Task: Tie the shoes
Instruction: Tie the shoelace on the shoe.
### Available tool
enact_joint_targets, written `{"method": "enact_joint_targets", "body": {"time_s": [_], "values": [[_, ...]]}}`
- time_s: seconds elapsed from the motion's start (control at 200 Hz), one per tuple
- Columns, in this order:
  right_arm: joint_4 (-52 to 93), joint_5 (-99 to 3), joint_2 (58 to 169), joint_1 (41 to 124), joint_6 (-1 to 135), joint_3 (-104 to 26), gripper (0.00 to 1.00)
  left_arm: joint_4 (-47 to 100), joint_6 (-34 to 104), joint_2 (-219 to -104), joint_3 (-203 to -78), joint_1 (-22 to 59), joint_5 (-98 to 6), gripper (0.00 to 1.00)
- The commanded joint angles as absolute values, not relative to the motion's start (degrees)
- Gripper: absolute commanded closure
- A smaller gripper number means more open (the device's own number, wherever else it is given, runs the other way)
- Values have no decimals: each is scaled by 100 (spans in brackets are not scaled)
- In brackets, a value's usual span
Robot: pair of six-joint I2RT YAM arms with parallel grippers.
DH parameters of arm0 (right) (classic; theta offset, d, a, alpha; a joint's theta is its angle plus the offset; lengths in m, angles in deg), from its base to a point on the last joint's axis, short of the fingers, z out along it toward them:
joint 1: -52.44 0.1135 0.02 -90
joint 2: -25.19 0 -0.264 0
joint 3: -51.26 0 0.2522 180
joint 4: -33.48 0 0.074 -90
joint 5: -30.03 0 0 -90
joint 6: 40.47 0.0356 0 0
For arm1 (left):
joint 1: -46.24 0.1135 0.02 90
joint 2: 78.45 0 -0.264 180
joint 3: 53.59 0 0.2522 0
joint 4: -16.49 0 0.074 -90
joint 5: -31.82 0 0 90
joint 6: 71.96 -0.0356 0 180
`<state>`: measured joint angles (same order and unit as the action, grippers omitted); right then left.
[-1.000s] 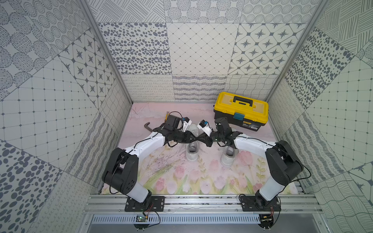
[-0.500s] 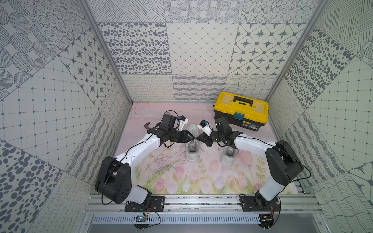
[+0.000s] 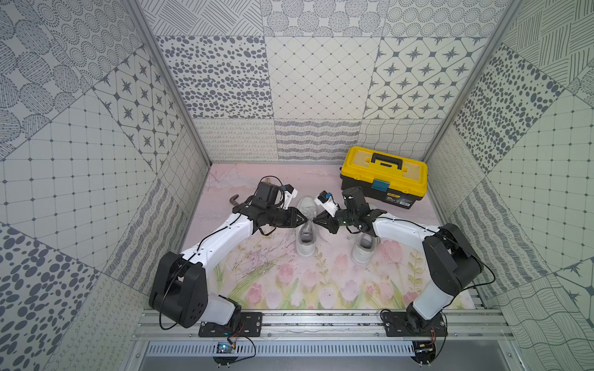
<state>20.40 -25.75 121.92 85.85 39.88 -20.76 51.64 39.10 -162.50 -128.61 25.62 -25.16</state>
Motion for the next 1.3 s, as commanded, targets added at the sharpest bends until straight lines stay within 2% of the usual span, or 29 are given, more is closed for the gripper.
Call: {"method": "enact_joint_targets", "body": {"time_s": [0.0,0.15,0.31,0.62,0.83,0.89,1.021,1.296], "values": [[2235,-2578,12163,8581,3975,-2022,87,5097,3887,-16794,-13086,2652,-2155,82],[2229,-2578,12134,8584,3984,-2003,87,4957,3952,-17288,-13285,2647,-2100,85],[2218,-2589,12134,8591,3978,-2017,86,4631,4115,-17407,-13249,2647,-1917,79],[2193,-2604,12170,8593,3968,-2051,87,4493,4183,-17443,-13213,2640,-1827,77],[2017,-2732,12118,8601,3869,-2079,86,4755,4004,-17389,-13319,2634,-2096,94],[1903,-2827,12063,8601,3795,-2063,81,4894,3896,-17298,-13327,2639,-2216,100],[1851,-2869,11991,8593,3718,-2014,74,5174,3720,-17086,-13345,2638,-2449,100],[1749,-2784,12010,8592,3589,-2094,71,5500,3529,-16876,-13380,2647,-2745,100]]}}
